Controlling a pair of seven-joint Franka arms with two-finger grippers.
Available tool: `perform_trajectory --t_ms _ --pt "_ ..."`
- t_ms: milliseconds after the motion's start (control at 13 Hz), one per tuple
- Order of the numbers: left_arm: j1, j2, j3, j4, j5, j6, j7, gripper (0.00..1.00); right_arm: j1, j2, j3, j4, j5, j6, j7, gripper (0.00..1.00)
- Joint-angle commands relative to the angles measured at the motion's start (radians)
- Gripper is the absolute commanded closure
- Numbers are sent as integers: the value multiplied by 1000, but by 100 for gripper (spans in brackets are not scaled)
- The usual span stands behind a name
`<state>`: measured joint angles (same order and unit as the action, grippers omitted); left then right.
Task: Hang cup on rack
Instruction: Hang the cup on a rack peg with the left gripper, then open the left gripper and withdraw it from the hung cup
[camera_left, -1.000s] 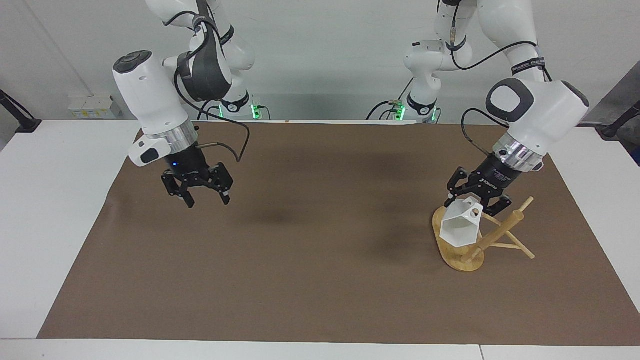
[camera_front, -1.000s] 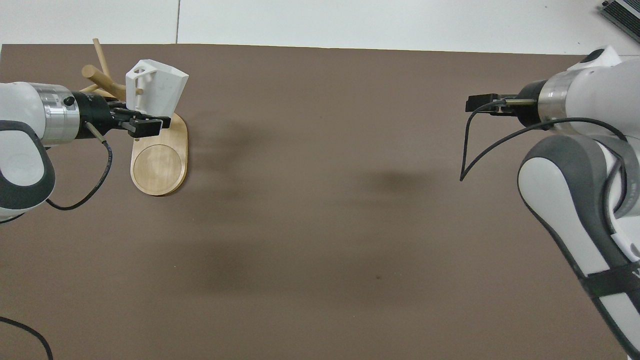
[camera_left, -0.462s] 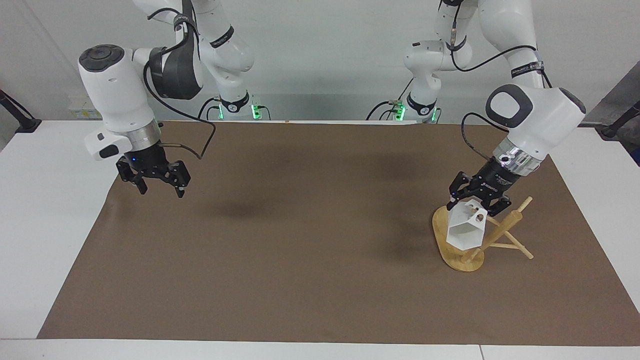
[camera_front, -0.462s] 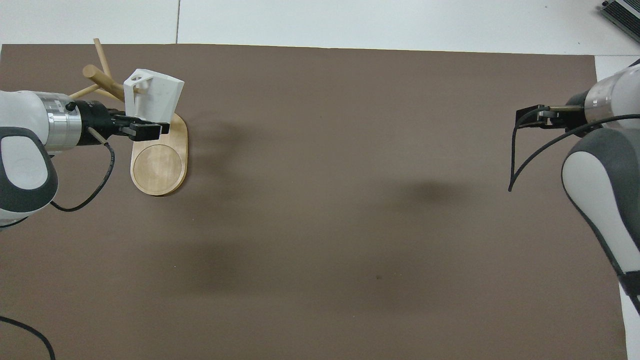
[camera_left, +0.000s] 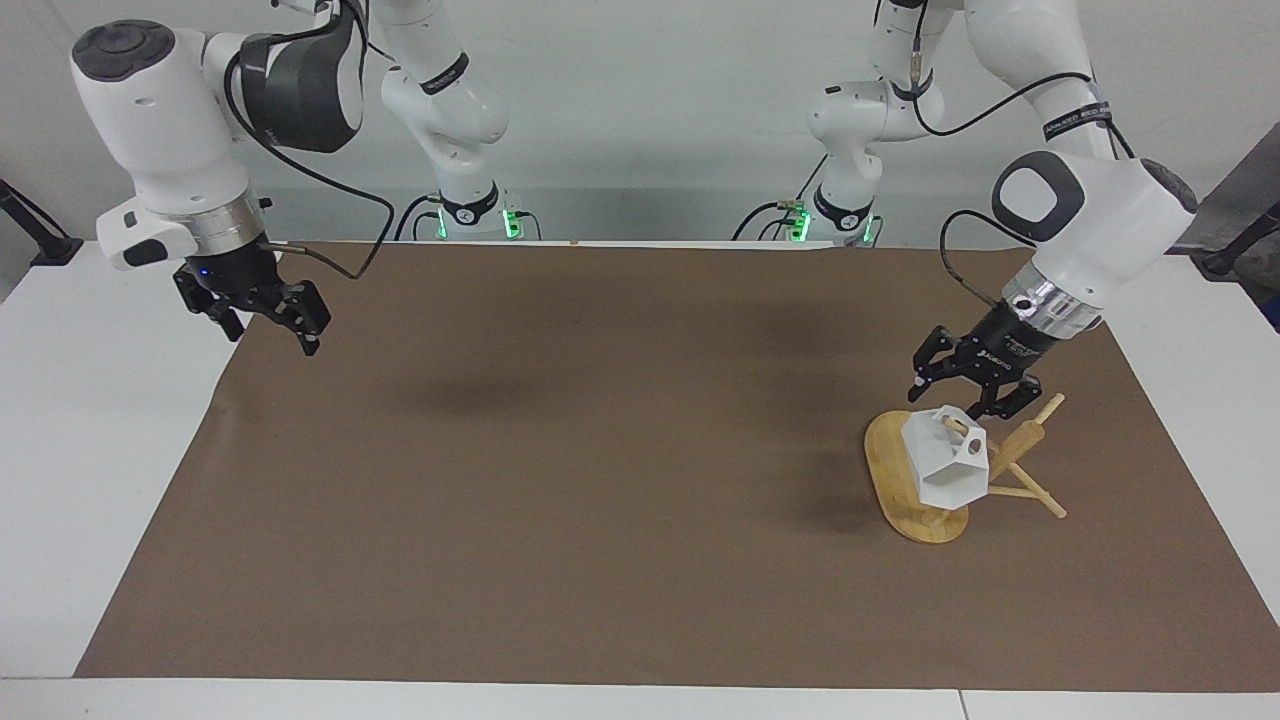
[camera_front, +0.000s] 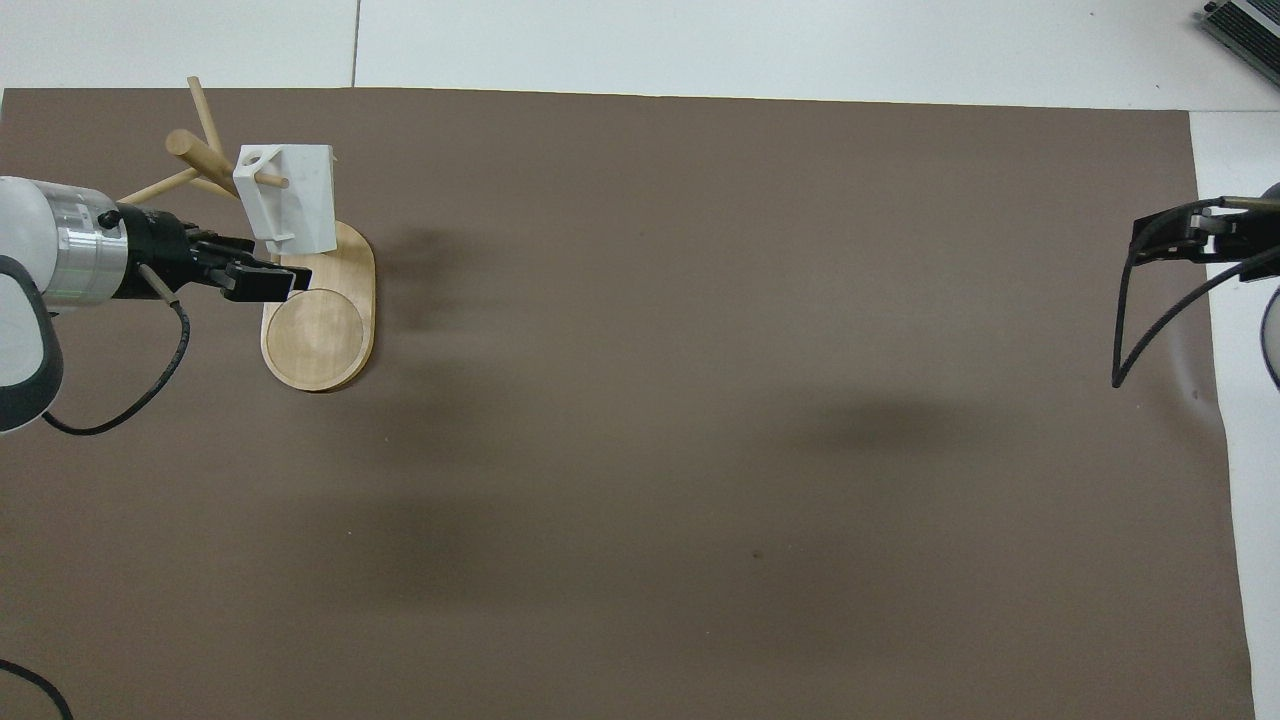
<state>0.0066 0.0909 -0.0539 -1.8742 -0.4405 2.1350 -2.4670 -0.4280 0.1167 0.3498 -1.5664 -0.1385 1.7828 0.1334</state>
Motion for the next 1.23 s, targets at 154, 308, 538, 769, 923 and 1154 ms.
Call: perform_trajectory --t_ms 154,308,538,769,923,1154 --pt "10 -118 0 -3 51 -124 129 0 -11 -6 -8 8 -12 -2 6 0" --pt "9 -169 -1 -3 95 -173 231 0 4 -6 -50 6 -9 -3 -18 0" --pt "-7 -214 -10 -2 97 -234 440 0 237 -17 -323 5 19 -16 -73 0" --pt "-19 -240 -10 1 103 -286 714 0 305 -22 -422 6 74 -40 -75 0" --pt "-19 -241 -12 6 127 -303 955 0 316 -32 -425 14 73 -69 -89 0" --pt "-8 -234 -9 35 154 -337 1343 0 339 -32 -423 103 76 -178 -89 0"
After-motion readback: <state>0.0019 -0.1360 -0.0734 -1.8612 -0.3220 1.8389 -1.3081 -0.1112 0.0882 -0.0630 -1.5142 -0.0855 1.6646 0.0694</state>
